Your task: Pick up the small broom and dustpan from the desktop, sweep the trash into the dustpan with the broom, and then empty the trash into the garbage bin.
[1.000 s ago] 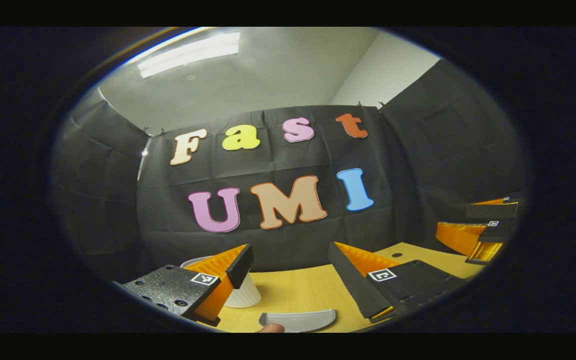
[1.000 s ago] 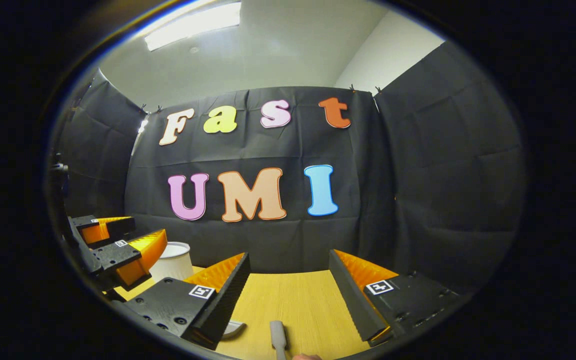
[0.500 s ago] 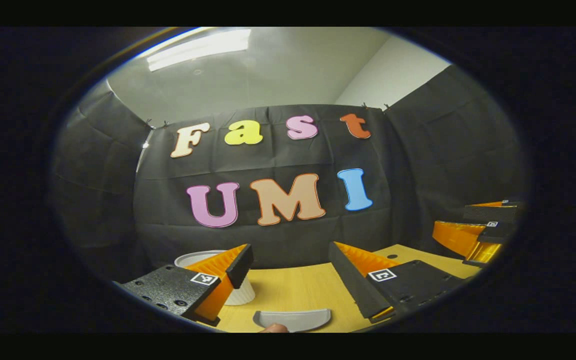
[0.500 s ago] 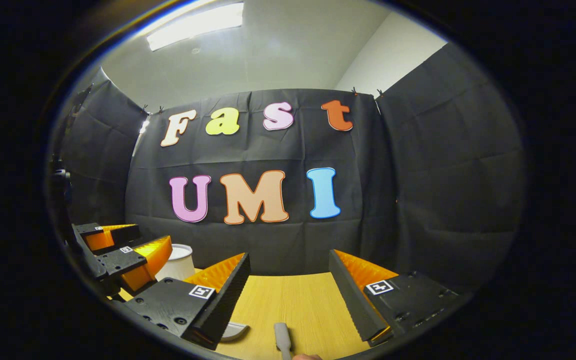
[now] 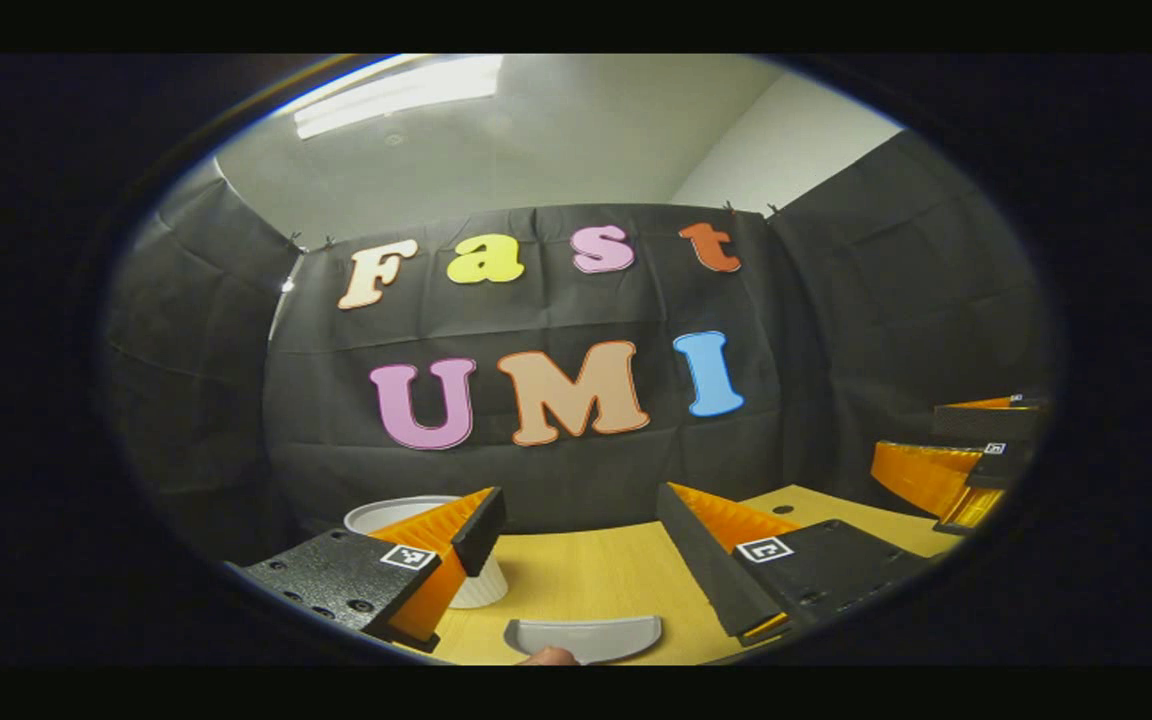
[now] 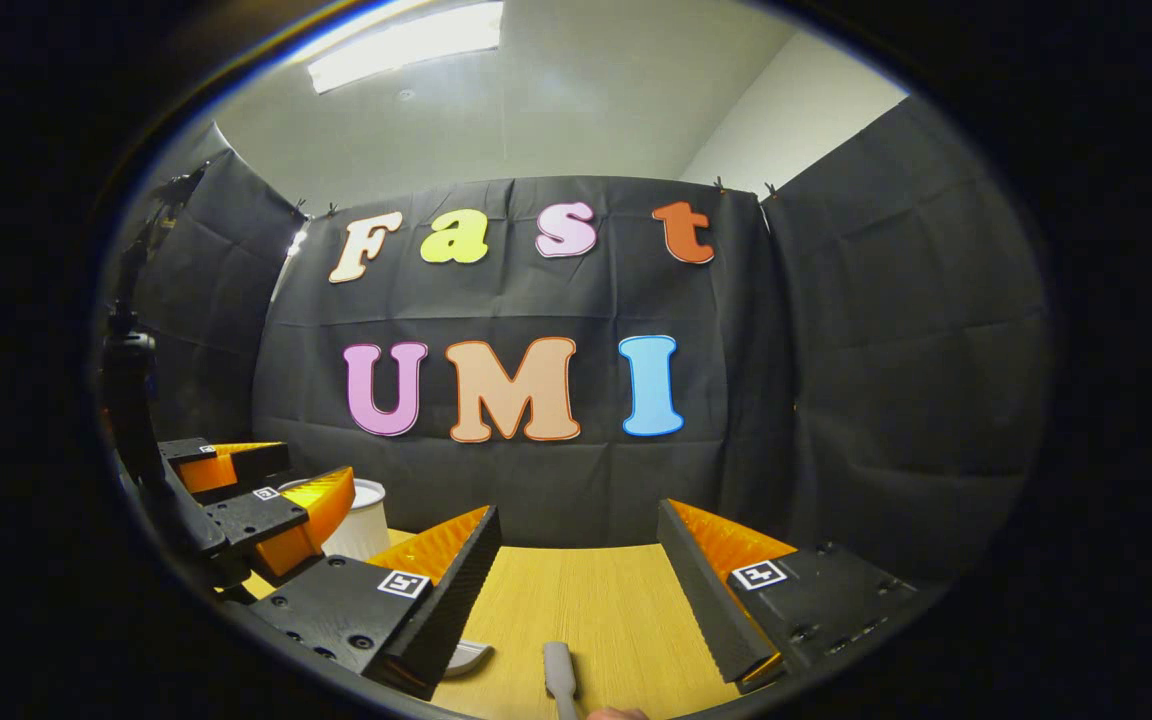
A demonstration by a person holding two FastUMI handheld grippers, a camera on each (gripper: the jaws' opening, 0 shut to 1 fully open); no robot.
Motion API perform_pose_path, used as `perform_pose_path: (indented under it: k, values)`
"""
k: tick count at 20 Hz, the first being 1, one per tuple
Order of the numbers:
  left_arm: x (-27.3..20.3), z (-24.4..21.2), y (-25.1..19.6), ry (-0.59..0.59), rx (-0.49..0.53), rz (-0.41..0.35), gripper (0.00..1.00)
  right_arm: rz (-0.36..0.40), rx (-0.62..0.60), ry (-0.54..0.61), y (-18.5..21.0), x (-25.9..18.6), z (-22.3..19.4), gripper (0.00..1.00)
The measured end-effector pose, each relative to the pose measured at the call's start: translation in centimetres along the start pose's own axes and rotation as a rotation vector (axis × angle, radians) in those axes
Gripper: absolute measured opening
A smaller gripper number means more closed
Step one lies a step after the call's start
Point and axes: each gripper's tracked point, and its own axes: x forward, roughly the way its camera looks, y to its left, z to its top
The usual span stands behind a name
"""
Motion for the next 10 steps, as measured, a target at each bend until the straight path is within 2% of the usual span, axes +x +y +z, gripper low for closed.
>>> perform_pose_path:
  k: [10]
  values:
    - [0.6,-0.8,-0.7,0.01,0.013,-0.016,0.93,0.017,-0.014,-0.015,0.6,0.3,-0.8,0.93]
